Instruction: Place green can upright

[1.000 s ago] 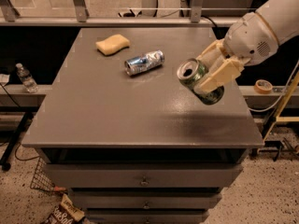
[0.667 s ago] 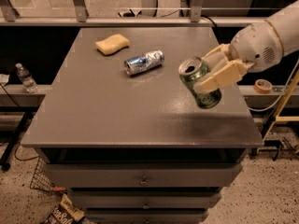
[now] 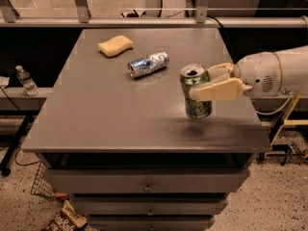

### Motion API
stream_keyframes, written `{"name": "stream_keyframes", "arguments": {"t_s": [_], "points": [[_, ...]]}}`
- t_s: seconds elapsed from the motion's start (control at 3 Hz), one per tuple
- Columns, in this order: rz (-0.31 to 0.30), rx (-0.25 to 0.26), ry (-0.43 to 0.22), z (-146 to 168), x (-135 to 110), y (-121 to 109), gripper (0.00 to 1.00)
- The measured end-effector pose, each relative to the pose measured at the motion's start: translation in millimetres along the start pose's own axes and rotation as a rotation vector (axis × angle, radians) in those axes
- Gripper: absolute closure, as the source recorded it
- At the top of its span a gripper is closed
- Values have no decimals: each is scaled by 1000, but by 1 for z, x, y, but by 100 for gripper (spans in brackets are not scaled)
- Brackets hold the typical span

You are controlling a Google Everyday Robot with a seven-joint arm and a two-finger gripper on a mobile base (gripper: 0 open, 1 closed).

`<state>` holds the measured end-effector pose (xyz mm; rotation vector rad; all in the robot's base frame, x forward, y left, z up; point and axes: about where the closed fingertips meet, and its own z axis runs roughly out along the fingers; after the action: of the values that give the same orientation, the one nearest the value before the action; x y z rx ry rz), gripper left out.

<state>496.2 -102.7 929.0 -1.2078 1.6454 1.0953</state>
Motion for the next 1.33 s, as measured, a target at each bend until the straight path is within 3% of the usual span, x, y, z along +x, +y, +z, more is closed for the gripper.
{"name": "stream_keyframes", "arguments": {"t_s": [0.33, 0.67, 1.33], "points": [[7, 59, -110, 4, 3, -7, 100], [-43, 141, -184, 6, 5, -12, 100], [-99, 212, -218, 12, 14, -15, 100]]}}
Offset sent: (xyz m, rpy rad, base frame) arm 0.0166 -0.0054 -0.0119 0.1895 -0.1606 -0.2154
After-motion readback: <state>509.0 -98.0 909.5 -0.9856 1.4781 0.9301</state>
